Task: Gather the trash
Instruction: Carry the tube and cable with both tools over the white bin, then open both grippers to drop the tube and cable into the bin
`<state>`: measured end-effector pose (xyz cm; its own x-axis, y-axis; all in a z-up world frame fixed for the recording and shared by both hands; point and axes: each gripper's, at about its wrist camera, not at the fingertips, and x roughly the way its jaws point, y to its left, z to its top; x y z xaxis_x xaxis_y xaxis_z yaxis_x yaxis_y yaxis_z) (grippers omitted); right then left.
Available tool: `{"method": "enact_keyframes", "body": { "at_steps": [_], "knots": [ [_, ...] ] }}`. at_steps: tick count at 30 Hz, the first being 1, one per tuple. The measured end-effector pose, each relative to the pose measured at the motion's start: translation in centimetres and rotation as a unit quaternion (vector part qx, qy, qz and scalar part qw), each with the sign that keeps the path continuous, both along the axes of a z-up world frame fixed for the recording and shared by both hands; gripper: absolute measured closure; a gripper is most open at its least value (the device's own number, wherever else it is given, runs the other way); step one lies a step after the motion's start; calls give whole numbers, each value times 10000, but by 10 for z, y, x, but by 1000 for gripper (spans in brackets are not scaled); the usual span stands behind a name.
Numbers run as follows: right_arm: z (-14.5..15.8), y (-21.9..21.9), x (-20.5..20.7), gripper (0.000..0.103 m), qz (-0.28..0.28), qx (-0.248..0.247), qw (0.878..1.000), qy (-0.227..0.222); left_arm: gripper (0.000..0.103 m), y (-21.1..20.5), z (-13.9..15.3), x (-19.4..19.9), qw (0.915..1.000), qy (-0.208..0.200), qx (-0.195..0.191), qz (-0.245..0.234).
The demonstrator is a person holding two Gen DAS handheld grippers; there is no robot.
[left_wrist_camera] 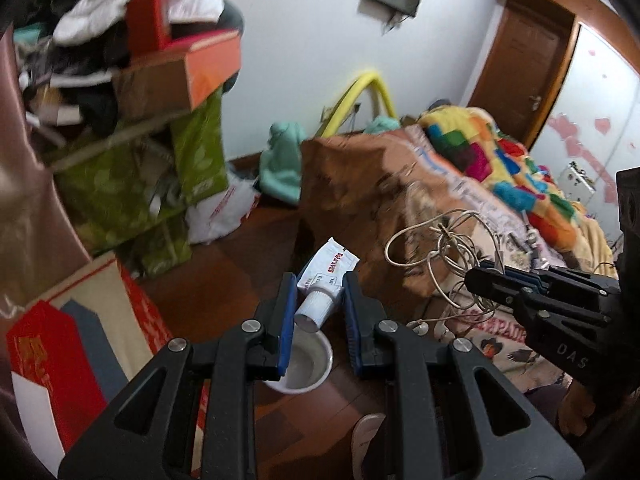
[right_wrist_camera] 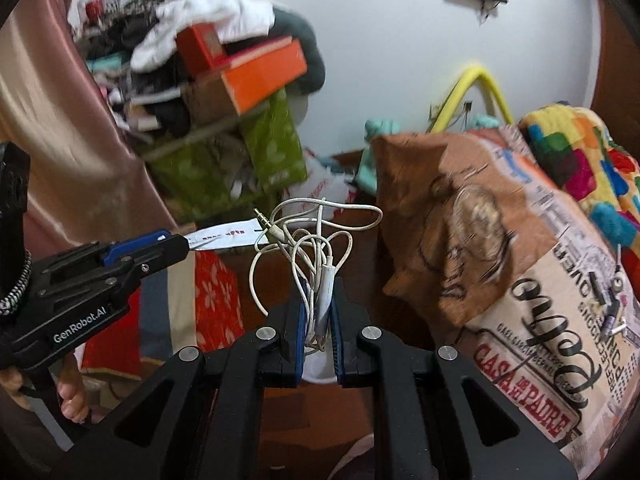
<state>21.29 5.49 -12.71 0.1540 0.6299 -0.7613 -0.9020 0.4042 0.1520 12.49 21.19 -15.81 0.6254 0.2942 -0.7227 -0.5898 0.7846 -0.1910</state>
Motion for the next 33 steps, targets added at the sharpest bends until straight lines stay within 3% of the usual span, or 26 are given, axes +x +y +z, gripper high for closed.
{"method": "enact_keyframes", "body": {
  "at_steps": [9, 15, 17, 22, 26, 33],
  "knots": [
    [-71, 48, 11, 93, 259, -907, 9943, 487, 81, 36, -60, 1, 9964, 604, -385, 450],
    [-115, 76, 22, 92, 377, -1415, 9842, 997, 81, 53, -87, -1, 9923, 860, -589, 664],
    [-126, 82, 24, 86, 415, -1492, 9812, 1153, 81, 56, -93, 0, 9913, 912, -644, 690],
    [-138, 90, 32, 72, 328, -1549, 9766, 1454, 81, 60, -105, 7, 9899, 1044, -703, 660],
    [-139, 89, 42, 72, 242, -1498, 9752, 1614, 81, 60, -110, 17, 9895, 1097, -746, 571],
    [-127, 78, 46, 72, 202, -1458, 9818, 1201, 81, 55, -127, 46, 9874, 1204, -992, 270]
  ]
}}
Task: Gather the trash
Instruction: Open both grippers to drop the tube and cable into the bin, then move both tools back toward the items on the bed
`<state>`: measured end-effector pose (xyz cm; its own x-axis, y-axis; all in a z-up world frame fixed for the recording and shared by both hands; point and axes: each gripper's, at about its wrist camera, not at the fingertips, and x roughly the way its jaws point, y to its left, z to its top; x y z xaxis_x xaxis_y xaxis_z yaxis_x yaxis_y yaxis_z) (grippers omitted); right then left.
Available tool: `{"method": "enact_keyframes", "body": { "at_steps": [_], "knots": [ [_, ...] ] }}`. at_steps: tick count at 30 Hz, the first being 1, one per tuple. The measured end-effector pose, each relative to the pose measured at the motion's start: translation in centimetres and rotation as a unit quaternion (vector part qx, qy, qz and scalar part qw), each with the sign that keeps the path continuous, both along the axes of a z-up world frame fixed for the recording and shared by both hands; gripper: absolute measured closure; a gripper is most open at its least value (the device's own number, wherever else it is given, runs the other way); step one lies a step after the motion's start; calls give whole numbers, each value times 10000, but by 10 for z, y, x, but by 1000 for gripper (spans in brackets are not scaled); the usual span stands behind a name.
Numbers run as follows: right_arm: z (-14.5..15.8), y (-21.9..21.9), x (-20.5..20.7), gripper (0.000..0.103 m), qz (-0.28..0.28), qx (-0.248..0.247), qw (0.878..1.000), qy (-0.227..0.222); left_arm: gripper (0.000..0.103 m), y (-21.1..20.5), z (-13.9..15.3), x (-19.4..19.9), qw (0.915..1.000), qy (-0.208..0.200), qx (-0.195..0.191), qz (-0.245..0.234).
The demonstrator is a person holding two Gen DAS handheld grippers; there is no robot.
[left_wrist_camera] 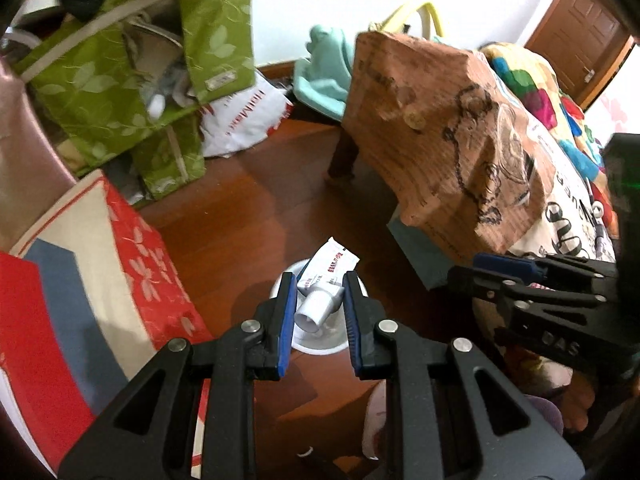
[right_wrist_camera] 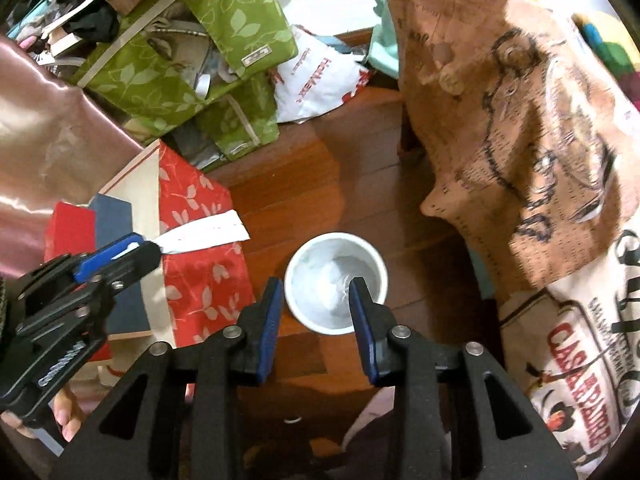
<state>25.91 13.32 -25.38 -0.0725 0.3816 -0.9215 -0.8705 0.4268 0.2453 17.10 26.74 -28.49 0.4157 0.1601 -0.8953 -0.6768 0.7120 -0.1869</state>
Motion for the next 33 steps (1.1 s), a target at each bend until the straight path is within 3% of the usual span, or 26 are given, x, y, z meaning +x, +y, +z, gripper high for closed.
{"method": "enact_keyframes", "body": {
  "at_steps": [3, 5, 12, 16, 24, 33],
  "knots": [
    [6, -7, 3, 72, -17, 54, 10000, -79, 78, 0, -10, 12, 9997, 159, -150, -64],
    [11, -10, 3, 72, -25, 85, 9998, -165, 67, -1, -17, 19, 9992, 231, -296, -131],
    [27, -26, -1, 72, -14, 233, 9991, -347, 66, -14, -6, 13, 9993, 275, -118, -236],
    [43, -38, -6, 72, -20, 399, 9978, -534, 66, -25, 20, 3, 9993, 157, 185, -293],
    [97, -73, -17, 72, -117, 998, 9907, -914, 66, -54, 92, -22, 9958, -449, 732, -311],
    [170, -135, -27, 72, -434, 1806, 9710, -1503, 66, -103, 176, -33, 9807, -1262, 1402, -516]
  ]
}}
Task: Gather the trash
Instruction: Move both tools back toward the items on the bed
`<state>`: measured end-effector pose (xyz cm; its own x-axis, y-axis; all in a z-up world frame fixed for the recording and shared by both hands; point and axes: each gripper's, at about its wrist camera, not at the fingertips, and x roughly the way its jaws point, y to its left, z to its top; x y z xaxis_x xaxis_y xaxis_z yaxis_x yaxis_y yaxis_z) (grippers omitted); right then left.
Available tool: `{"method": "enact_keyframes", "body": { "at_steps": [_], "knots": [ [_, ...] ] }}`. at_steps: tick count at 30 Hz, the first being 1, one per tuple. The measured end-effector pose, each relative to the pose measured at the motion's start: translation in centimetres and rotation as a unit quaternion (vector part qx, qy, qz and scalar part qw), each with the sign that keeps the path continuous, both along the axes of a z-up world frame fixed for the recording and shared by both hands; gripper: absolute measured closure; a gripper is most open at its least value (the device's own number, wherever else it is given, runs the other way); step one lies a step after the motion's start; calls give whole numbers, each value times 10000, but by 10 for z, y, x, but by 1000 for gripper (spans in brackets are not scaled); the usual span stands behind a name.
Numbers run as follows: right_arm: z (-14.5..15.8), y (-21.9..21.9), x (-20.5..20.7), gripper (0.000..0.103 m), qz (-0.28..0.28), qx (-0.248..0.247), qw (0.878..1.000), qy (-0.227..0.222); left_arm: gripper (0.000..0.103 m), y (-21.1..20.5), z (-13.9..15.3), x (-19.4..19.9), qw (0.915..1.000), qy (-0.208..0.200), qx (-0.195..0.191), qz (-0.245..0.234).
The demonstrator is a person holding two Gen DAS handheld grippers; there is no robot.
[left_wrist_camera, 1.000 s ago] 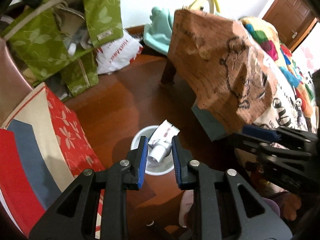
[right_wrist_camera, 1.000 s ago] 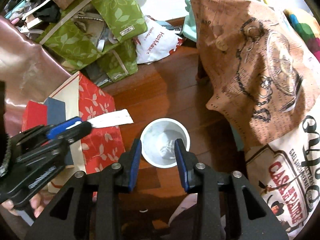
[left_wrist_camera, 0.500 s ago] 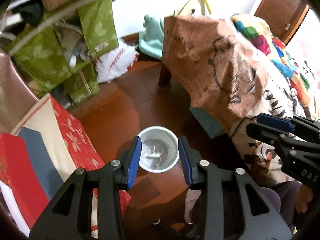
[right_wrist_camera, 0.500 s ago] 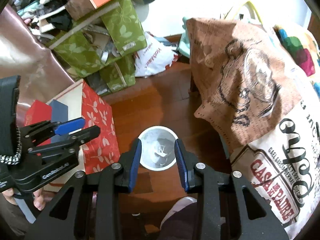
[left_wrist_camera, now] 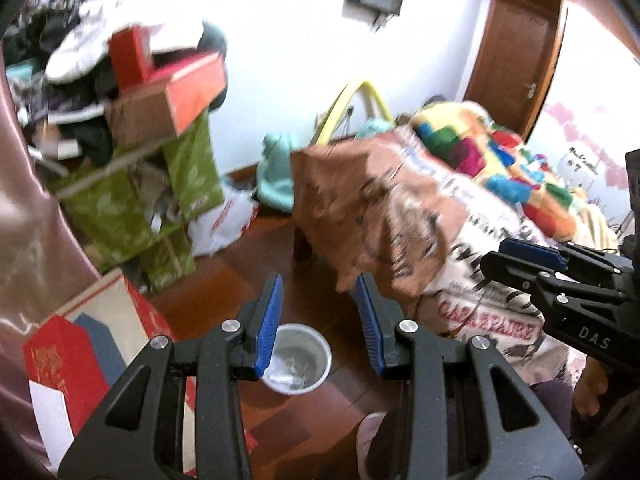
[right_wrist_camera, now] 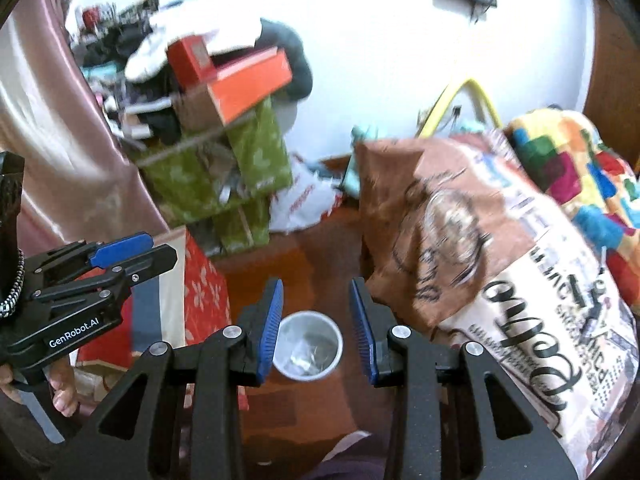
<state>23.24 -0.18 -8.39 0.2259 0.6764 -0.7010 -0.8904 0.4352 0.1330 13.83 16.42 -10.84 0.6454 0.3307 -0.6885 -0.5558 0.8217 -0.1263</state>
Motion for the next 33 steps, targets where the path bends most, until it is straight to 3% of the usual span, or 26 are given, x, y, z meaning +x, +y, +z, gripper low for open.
{"method": "enact_keyframes", "body": {
  "at_steps": [13, 19, 22, 27, 31, 33],
  "knots": [
    [77, -107, 13, 72, -930, 844, 9876, -941, 65, -100, 84, 30, 9899, -987, 687, -745],
    [94, -146, 27, 70, -1407, 985, 9768, -1279, 52, -137, 104, 60, 9831, -1291, 746, -1063],
    [99, -164, 39, 59, -1649, 1021, 9716, -1357, 50, -153, 110, 81, 9802, -1338, 778, -1233],
    [103, -191, 61, 51, -2106, 1001, 9598, -1560, 43, -172, 115, 119, 9765, -1390, 742, -1471],
    [101, -211, 82, 31, -2492, 969, 9495, -1644, 35, -184, 110, 150, 9756, -1312, 694, -1615],
    [97, -221, 92, 31, -2631, 951, 9458, -1647, 35, -189, 102, 173, 9754, -1203, 604, -1743]
  ]
}}
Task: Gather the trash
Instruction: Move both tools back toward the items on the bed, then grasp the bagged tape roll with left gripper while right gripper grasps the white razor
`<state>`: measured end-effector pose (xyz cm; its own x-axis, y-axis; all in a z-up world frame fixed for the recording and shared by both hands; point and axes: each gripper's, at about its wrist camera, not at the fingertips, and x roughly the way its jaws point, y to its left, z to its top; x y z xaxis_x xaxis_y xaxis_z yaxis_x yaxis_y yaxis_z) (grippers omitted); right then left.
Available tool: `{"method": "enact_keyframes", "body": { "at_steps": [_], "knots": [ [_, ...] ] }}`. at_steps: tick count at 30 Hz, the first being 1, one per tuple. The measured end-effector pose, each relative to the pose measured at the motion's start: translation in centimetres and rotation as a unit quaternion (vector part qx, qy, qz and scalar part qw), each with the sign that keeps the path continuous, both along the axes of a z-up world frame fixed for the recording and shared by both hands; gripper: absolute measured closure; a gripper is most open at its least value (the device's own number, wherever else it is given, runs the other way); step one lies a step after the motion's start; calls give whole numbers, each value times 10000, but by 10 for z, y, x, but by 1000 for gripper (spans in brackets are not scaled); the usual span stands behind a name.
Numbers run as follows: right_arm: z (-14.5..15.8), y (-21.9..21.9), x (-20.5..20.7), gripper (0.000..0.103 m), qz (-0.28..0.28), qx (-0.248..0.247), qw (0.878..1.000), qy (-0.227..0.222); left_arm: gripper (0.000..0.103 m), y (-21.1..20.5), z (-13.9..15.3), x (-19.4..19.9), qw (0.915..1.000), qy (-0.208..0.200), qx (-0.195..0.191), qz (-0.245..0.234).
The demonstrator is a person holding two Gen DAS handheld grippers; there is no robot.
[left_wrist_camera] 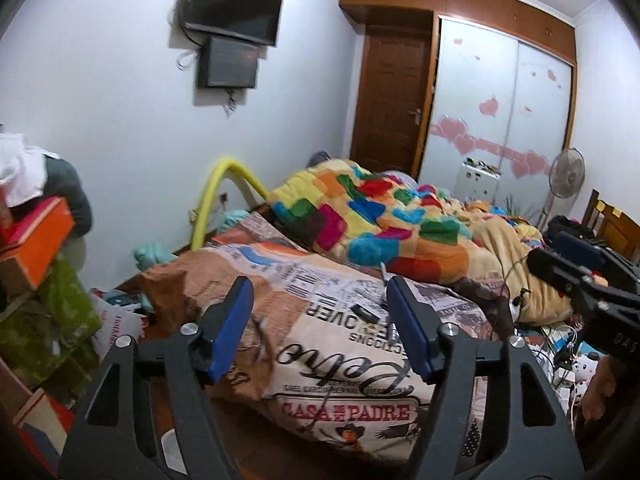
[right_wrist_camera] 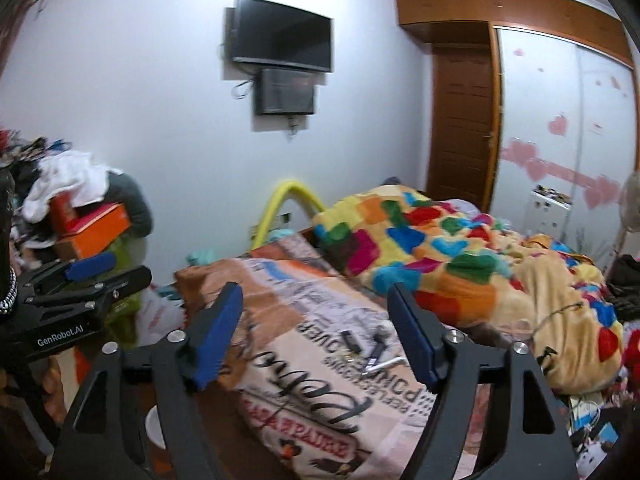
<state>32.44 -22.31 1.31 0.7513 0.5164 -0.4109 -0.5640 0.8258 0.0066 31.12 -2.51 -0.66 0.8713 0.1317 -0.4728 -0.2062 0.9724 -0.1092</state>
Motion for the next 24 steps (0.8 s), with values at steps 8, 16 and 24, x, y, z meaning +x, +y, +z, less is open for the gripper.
{"method": "enact_keyframes", "body": {
  "at_steps": [8, 16, 24],
  "knots": [
    [-32, -32, 58, 31, -643, -162, 9972, 333, 35, -17, -45, 78, 9982, 532, -10, -281],
    [-84, -51, 114, 31, -1012, -317, 9880, 1120, 35, -20, -102, 149, 9941, 993, -181, -396],
    [-156, -51, 169, 31, -1009, -133, 9680, 2295, 35, -21, -160, 202, 9890, 1388, -256, -437]
  ]
}}
